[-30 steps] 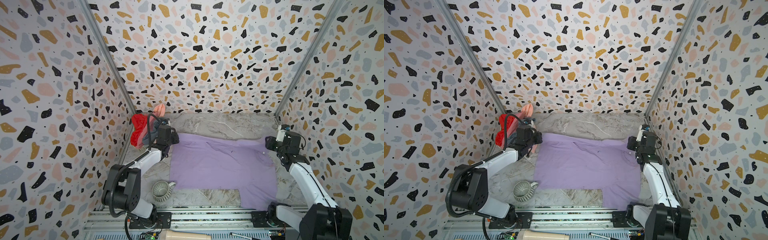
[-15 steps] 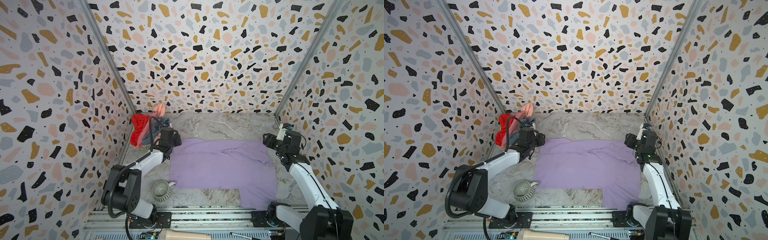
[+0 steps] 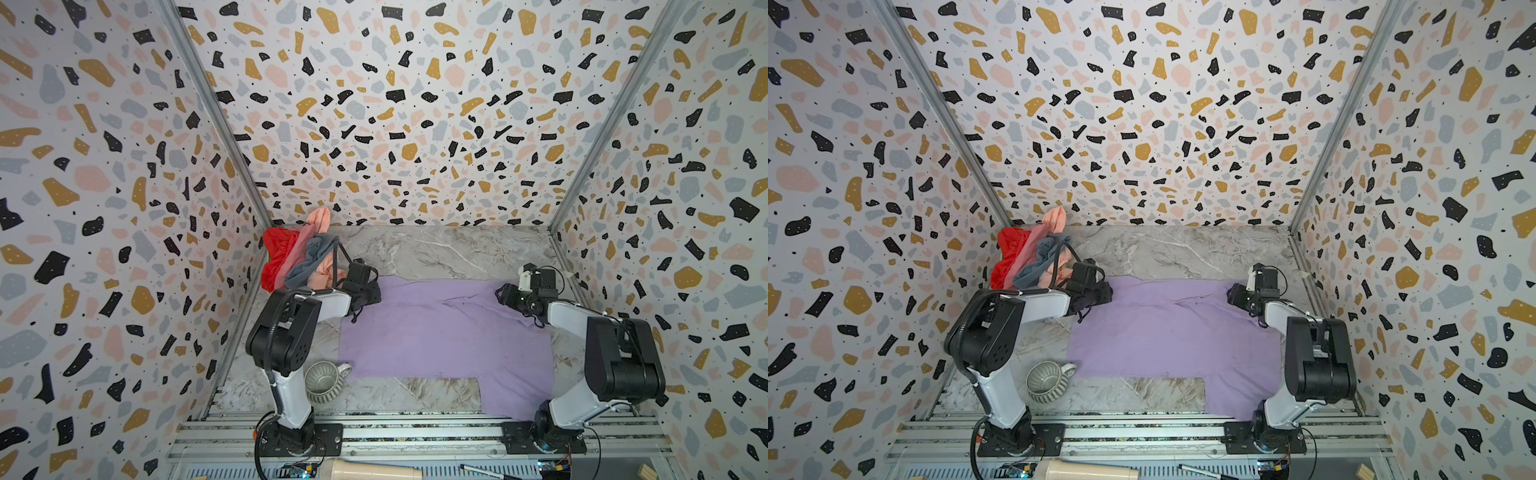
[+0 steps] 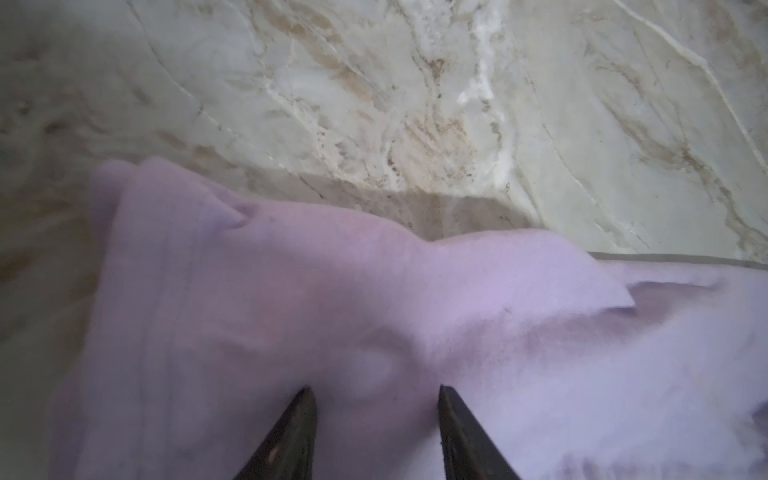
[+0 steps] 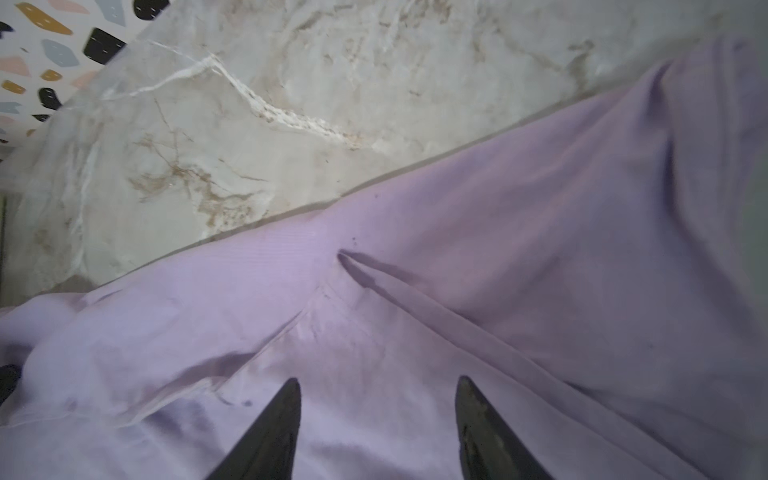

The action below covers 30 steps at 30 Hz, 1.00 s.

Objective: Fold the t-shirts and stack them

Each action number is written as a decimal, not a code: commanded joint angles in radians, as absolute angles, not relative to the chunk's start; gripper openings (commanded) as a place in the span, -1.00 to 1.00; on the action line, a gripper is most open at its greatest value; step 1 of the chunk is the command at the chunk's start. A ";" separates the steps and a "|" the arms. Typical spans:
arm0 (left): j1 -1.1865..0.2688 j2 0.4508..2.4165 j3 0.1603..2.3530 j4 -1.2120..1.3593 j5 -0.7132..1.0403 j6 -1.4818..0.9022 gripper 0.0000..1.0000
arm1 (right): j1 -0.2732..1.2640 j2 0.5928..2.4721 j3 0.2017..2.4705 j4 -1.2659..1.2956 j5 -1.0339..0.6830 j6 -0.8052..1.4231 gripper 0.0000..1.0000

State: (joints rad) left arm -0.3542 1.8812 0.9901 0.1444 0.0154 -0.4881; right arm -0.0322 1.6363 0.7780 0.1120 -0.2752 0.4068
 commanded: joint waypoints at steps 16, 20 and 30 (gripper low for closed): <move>-0.333 2.101 1.327 0.084 -0.009 -0.474 -0.02 | -0.042 1.936 1.243 0.033 -0.247 0.368 0.14; -0.334 2.103 1.364 0.060 -0.004 -0.454 -0.02 | 0.006 1.939 1.321 0.001 -0.209 0.299 0.20; -0.333 2.058 1.342 0.059 0.004 -0.442 -0.02 | 0.071 2.129 1.578 -0.192 -0.009 0.285 0.10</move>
State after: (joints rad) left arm -0.3367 2.0945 1.3464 0.0673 0.0029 -0.4625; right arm 0.0597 2.1059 1.5394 -0.0719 -0.0959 0.3153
